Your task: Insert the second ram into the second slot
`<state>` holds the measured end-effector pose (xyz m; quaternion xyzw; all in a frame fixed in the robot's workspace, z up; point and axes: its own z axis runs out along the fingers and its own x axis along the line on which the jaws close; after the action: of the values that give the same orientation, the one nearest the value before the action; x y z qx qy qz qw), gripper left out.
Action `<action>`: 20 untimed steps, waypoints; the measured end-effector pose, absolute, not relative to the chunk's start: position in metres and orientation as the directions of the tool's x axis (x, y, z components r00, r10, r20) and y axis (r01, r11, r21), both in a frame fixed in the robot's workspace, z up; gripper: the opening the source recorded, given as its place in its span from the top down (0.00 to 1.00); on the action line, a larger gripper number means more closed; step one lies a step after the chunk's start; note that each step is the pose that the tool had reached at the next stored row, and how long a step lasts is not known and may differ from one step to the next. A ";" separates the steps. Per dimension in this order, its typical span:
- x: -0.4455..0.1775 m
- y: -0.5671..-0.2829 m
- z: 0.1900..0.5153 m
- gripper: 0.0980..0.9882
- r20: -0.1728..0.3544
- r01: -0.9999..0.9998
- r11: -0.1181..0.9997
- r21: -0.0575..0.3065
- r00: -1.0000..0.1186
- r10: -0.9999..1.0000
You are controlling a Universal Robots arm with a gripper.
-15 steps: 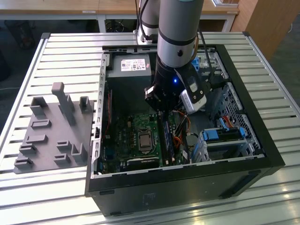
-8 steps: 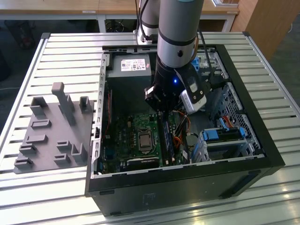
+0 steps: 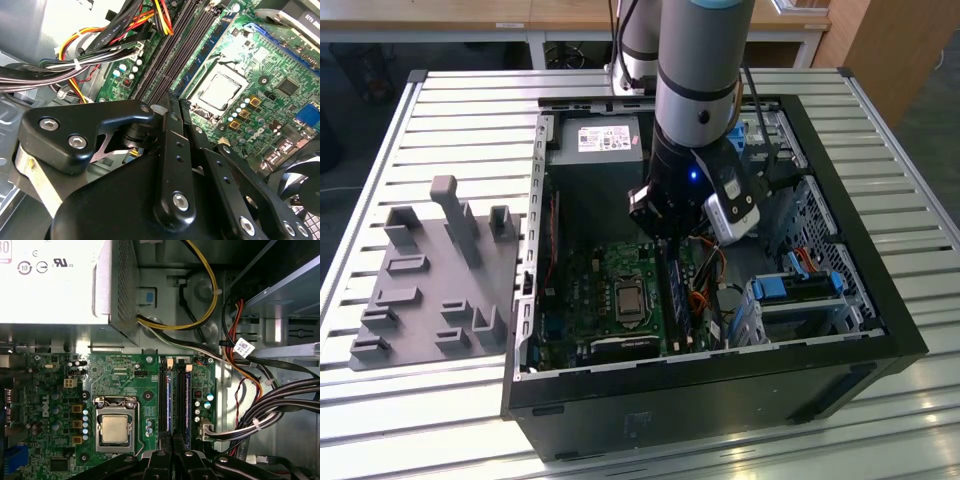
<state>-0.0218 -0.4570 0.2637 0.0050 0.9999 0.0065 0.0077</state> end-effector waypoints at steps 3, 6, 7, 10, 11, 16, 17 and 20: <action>-0.022 -0.457 0.263 0.96 -0.015 0.010 1.000 0.013 -1.000 0.010; -0.022 -0.457 0.263 0.96 -0.015 0.010 1.000 0.013 -1.000 0.010; -0.022 -0.457 0.263 0.96 -0.015 0.010 1.000 0.013 -1.000 0.010; -0.022 -0.457 0.262 0.96 -0.015 0.010 1.000 0.013 -1.000 0.010; -0.022 -0.457 0.262 0.96 -0.015 0.010 1.000 0.013 -1.000 0.010; -0.022 -0.457 0.261 0.96 -0.015 0.010 1.000 0.013 -1.000 0.010; -0.022 -0.457 0.261 0.96 -0.015 0.010 1.000 0.013 -1.000 0.010; -0.022 -0.457 0.260 0.96 -0.015 0.010 1.000 0.013 -1.000 0.010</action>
<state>-0.0218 -0.4570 0.2599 0.0051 0.9999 0.0066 0.0077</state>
